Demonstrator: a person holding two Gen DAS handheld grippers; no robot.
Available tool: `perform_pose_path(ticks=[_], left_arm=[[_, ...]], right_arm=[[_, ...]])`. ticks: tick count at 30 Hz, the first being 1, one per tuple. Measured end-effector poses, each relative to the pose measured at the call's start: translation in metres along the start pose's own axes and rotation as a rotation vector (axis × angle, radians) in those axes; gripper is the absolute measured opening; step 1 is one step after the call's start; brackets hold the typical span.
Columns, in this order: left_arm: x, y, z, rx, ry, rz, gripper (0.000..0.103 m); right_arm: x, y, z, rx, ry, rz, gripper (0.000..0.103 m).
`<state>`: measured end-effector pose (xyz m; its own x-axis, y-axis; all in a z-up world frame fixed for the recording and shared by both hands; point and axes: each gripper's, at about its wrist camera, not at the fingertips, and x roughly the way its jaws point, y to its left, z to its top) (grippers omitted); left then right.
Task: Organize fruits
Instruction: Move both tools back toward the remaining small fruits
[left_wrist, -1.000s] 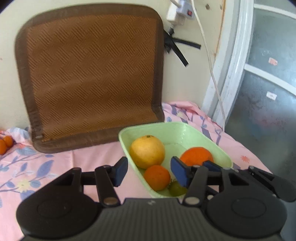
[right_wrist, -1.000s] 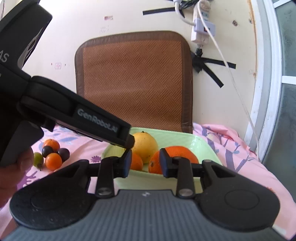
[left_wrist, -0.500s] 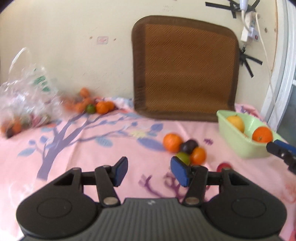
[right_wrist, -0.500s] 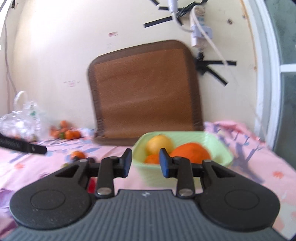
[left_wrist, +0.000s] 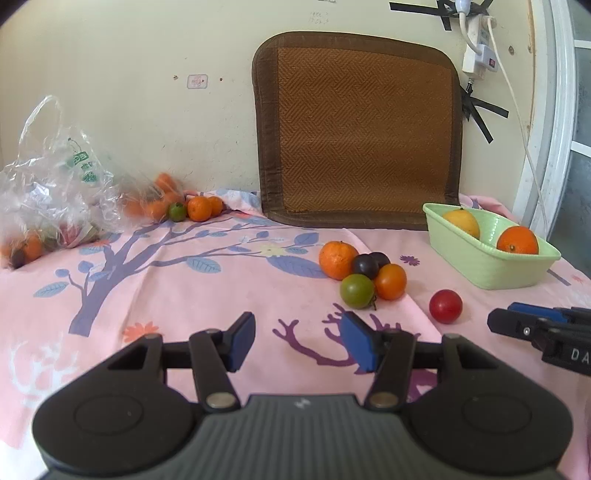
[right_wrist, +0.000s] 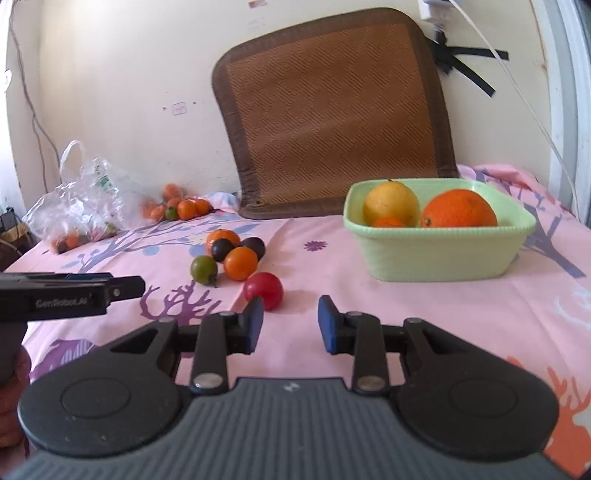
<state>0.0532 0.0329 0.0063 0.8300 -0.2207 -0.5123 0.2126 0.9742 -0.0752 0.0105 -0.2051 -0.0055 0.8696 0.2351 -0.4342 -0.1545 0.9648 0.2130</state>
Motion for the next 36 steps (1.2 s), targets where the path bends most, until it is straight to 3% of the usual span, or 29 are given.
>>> perform_pose_path(ticks=[11,16,36], left_arm=[[0.0006,0.0048,-0.0002,-0.036,0.0,0.0,0.053],[0.0006,0.0056,0.0,-0.04,0.0,0.001,0.054],[-0.001,0.0067,0.0002,-0.048,-0.011,-0.002,0.054]], right_arm=[[0.0005,0.0011,-0.0003,-0.01,0.006,0.001,0.036],[0.0006,0.0014,-0.0002,-0.011,0.002,0.004,0.041],[0.0015,0.0025,-0.0008,-0.015,0.006,0.001,0.041]])
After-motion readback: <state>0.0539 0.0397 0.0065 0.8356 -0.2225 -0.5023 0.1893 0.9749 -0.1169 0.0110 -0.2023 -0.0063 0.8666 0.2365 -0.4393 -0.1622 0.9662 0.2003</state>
